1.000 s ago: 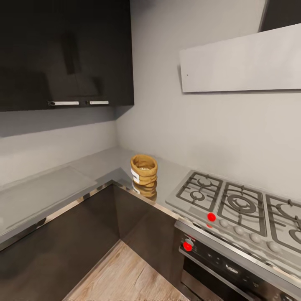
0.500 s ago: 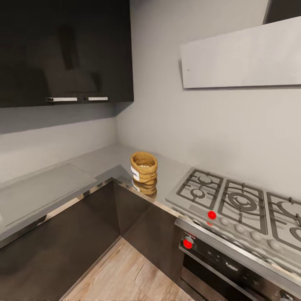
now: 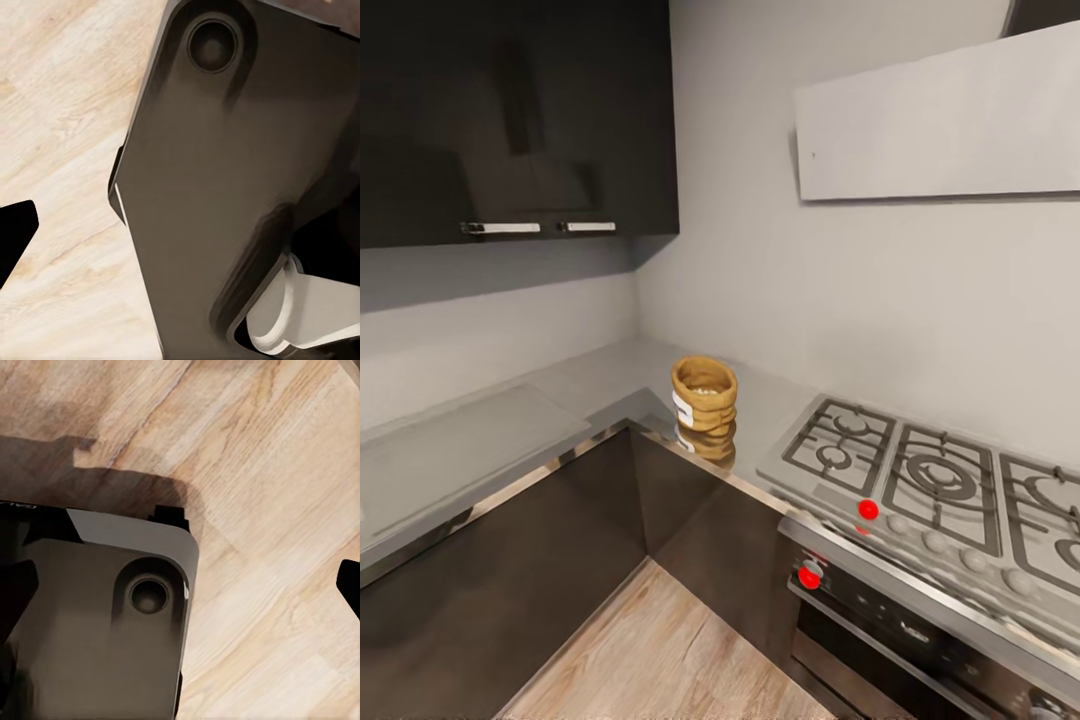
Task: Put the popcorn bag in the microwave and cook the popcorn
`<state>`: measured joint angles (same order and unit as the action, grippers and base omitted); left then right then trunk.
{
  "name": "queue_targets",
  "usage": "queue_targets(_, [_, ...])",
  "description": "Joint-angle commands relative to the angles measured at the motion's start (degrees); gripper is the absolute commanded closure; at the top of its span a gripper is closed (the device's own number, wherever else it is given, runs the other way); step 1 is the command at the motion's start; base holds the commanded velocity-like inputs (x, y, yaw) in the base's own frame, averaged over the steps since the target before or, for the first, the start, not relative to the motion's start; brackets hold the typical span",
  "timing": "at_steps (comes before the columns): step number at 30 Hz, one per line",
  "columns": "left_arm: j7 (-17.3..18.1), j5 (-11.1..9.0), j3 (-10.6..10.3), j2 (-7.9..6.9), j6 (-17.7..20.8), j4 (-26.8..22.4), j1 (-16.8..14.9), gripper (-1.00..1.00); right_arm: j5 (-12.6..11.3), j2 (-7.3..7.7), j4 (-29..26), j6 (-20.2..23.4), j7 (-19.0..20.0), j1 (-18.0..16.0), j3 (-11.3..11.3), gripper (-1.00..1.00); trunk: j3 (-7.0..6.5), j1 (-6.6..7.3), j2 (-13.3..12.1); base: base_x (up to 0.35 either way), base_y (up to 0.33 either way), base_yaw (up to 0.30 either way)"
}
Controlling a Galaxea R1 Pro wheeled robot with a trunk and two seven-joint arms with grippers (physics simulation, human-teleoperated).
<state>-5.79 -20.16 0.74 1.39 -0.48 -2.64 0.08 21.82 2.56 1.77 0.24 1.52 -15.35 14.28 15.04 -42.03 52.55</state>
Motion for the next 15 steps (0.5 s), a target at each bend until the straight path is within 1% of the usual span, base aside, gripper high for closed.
queue_targets(1, [-0.18, -0.23, 0.05, 0.02, -0.05, -0.08, 0.01, -1.00, 0.50, 0.04, 0.09, 0.03, 0.12, -0.06, 0.48, -1.00, 0.16, -0.01, 0.05, 0.000, 0.000, 0.000])
queue_targets(15, [-0.18, -0.23, 0.04, 0.02, -0.03, -0.08, 0.01, -1.00, 0.50, -0.08, 0.08, 0.03, 0.07, -0.06, 0.48, -1.00, 1.46, -0.01, 0.05, 0.000, 0.000, 0.000])
